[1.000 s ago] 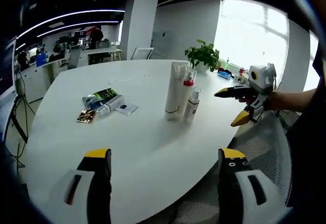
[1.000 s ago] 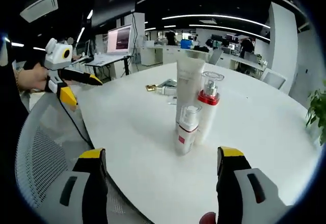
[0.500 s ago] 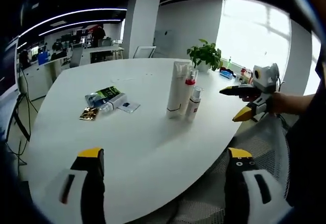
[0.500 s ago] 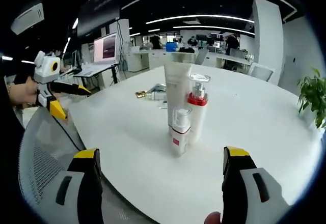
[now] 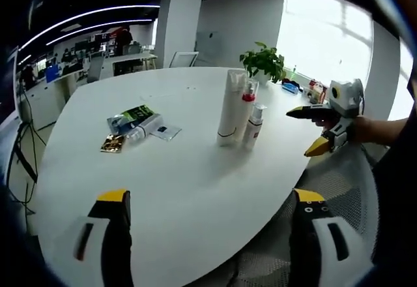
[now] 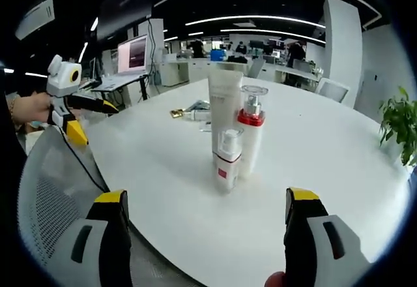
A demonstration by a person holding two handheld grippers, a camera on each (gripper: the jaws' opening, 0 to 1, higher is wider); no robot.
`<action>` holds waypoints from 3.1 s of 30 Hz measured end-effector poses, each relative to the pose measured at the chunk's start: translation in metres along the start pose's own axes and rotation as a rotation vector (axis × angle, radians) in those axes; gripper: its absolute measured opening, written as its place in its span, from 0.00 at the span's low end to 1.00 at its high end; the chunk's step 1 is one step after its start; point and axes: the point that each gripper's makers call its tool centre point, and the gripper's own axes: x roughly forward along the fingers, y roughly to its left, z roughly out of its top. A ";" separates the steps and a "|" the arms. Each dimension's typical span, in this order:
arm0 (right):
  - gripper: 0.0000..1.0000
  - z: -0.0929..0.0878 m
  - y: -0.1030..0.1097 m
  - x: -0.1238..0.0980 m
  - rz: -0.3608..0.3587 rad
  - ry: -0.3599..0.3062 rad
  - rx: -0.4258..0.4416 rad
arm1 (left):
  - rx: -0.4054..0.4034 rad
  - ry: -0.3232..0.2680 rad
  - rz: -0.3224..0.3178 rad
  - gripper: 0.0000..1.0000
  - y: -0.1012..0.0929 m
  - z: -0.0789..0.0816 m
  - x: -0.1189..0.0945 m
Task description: Arrange the skincare products in the storage area until every visible bottle or jar stands upright without overlapping.
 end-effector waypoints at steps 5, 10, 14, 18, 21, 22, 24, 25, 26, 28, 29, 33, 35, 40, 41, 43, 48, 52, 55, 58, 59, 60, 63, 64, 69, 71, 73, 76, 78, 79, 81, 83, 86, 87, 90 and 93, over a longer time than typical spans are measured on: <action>0.99 -0.004 -0.001 0.001 -0.002 0.016 -0.010 | 0.009 -0.006 0.002 0.95 0.009 0.011 0.010; 0.99 -0.005 -0.003 0.000 -0.012 0.014 0.011 | 0.021 0.006 -0.008 0.94 0.018 0.018 0.024; 0.99 -0.004 -0.005 0.000 -0.020 0.011 0.012 | 0.030 0.019 -0.015 0.92 0.029 0.024 0.034; 0.99 -0.006 -0.004 0.002 -0.023 0.019 -0.013 | 0.044 0.056 -0.022 0.90 0.045 0.028 0.045; 0.99 -0.008 -0.002 0.005 -0.014 0.040 -0.046 | 0.042 0.062 -0.022 0.90 0.056 0.032 0.051; 0.99 -0.009 -0.002 0.005 -0.013 0.047 -0.055 | 0.046 0.068 -0.021 0.90 0.058 0.033 0.052; 0.99 -0.010 -0.001 0.005 -0.012 0.053 -0.057 | 0.054 0.076 -0.020 0.90 0.065 0.034 0.054; 0.99 -0.010 -0.002 0.005 -0.014 0.055 -0.057 | 0.057 0.080 -0.021 0.90 0.068 0.035 0.056; 0.99 -0.011 -0.003 0.005 -0.018 0.054 -0.056 | 0.058 0.083 -0.024 0.90 0.068 0.035 0.057; 0.99 -0.011 -0.004 0.005 -0.019 0.053 -0.046 | 0.063 0.096 -0.026 0.89 0.078 0.035 0.061; 0.99 -0.011 -0.005 0.005 -0.023 0.053 -0.039 | 0.074 0.106 -0.027 0.89 0.079 0.034 0.063; 0.99 -0.011 -0.005 0.004 -0.033 0.051 -0.025 | 0.088 0.119 -0.036 0.85 0.084 0.036 0.073; 0.99 -0.012 -0.007 0.004 -0.036 0.054 -0.025 | 0.092 0.128 -0.040 0.85 0.085 0.038 0.079; 0.99 -0.013 -0.007 0.005 -0.033 0.058 -0.019 | 0.091 0.119 -0.044 0.81 0.090 0.049 0.092; 0.99 -0.013 -0.007 0.005 -0.034 0.059 -0.019 | 0.080 0.113 -0.046 0.80 0.091 0.050 0.094; 0.99 -0.013 -0.008 0.005 -0.037 0.062 -0.021 | 0.073 0.117 -0.045 0.79 0.092 0.051 0.099; 0.98 -0.018 -0.010 0.006 -0.039 0.075 -0.018 | 0.075 0.133 -0.045 0.76 0.105 0.054 0.121; 0.98 -0.021 -0.010 0.007 -0.033 0.089 -0.022 | 0.079 0.144 -0.046 0.73 0.112 0.054 0.128; 0.98 -0.021 -0.010 0.007 -0.033 0.090 -0.023 | 0.088 0.157 -0.052 0.71 0.110 0.055 0.132; 0.98 -0.021 -0.011 0.007 -0.036 0.093 -0.016 | 0.101 0.175 -0.054 0.71 0.121 0.062 0.149; 0.98 -0.021 -0.011 0.007 -0.036 0.093 -0.013 | 0.101 0.178 -0.055 0.70 0.125 0.062 0.150; 0.97 -0.022 -0.011 0.007 -0.036 0.094 -0.010 | 0.103 0.181 -0.057 0.70 0.128 0.062 0.152; 0.97 -0.022 -0.010 0.007 -0.035 0.098 -0.011 | 0.123 0.195 -0.065 0.66 0.131 0.061 0.155; 0.97 -0.022 -0.010 0.007 -0.034 0.099 -0.011 | 0.128 0.199 -0.063 0.66 0.132 0.060 0.158; 0.97 -0.023 -0.010 0.007 -0.033 0.107 -0.010 | 0.166 0.230 -0.032 0.59 0.147 0.057 0.172; 0.96 -0.023 -0.009 0.007 -0.033 0.108 -0.006 | 0.175 0.249 -0.027 0.55 0.152 0.055 0.176; 0.96 -0.023 -0.008 0.007 -0.032 0.111 -0.004 | 0.175 0.250 -0.027 0.52 0.155 0.057 0.180; 0.96 -0.023 -0.008 0.007 -0.032 0.113 -0.002 | 0.176 0.264 -0.033 0.50 0.158 0.060 0.186; 0.96 -0.023 -0.008 0.008 -0.033 0.115 0.000 | 0.189 0.277 -0.039 0.49 0.158 0.060 0.189; 0.96 -0.024 -0.008 0.008 -0.033 0.117 0.000 | 0.194 0.281 -0.041 0.49 0.156 0.059 0.189; 0.96 -0.024 -0.008 0.008 -0.031 0.119 0.002 | 0.200 0.290 -0.046 0.46 0.155 0.058 0.193; 0.96 -0.024 -0.008 0.008 -0.031 0.120 0.002 | 0.200 0.295 -0.043 0.46 0.158 0.057 0.198; 0.95 -0.025 -0.008 0.008 -0.029 0.120 0.001 | 0.177 0.291 -0.050 0.42 0.157 0.058 0.199; 0.95 -0.025 -0.007 0.008 -0.023 0.123 0.002 | 0.185 0.294 -0.048 0.40 0.154 0.057 0.198; 0.95 -0.026 -0.006 0.009 -0.021 0.131 -0.009 | 0.197 0.303 -0.053 0.37 0.153 0.056 0.201; 0.95 -0.026 -0.006 0.009 -0.019 0.132 -0.004 | 0.197 0.309 -0.053 0.36 0.155 0.053 0.208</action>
